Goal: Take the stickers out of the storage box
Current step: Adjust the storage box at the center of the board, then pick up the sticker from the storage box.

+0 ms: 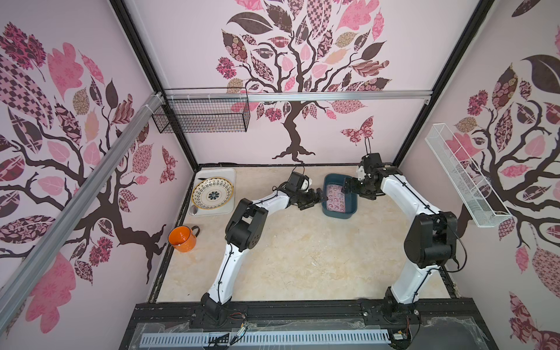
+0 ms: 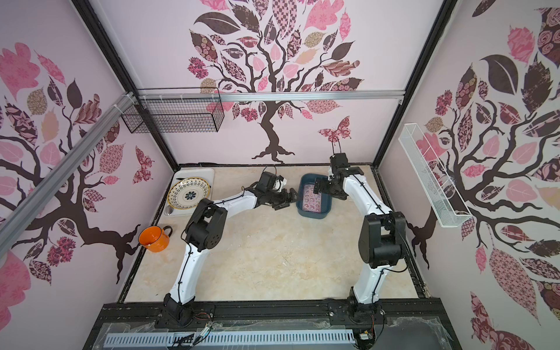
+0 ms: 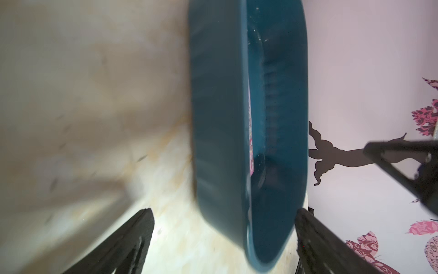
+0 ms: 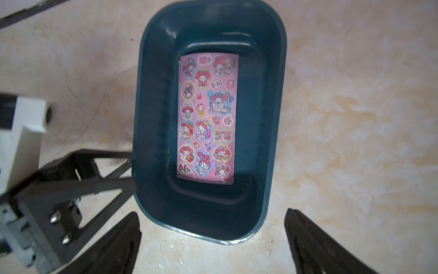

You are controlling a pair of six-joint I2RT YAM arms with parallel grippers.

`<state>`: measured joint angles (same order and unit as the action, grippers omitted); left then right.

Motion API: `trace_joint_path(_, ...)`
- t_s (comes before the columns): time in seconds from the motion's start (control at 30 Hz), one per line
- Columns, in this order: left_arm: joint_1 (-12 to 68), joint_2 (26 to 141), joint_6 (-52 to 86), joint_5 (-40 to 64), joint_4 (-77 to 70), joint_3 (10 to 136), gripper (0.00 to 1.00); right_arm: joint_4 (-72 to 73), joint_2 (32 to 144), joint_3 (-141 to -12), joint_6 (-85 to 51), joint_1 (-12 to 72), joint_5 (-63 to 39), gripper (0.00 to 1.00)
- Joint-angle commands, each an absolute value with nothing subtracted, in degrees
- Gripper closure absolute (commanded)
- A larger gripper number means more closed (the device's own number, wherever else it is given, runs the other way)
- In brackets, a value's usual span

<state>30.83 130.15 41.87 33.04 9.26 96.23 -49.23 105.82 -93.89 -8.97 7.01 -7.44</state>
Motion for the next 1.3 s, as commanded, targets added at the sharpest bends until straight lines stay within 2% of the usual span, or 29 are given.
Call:
trace_joint_path(0.0, 28.31, 120.93, 40.11, 32.1, 4.99, 88.63, 0.02, -52.18, 111.89, -99.34, -10.19, 7.57, -7.34, 0.03)
trace_joint_path(0.2, 26.92, 108.52, 34.41, 28.06, 8.55, 75.9, 0.02, -57.39, 121.97, -110.91, -9.38, 10.73, -2.0, 0.03)
trace_joint_path(0.5, 25.06, 101.91, 29.4, 25.94, 11.46, 66.95, 0.02, -62.08, 132.83, -121.71, -9.04, 12.52, 5.13, 0.03)
trace_joint_path(1.1, 24.96, 101.53, 30.61, 28.18, 16.49, 70.06, 0.02, -58.8, 140.34, -120.89, -10.01, 12.57, 3.67, 0.05)
trace_joint_path(1.27, 24.91, 100.71, 28.97, 28.12, 20.91, 72.89, 0.02, -59.42, 140.33, -120.02, -9.66, 12.48, 5.95, 0.17)
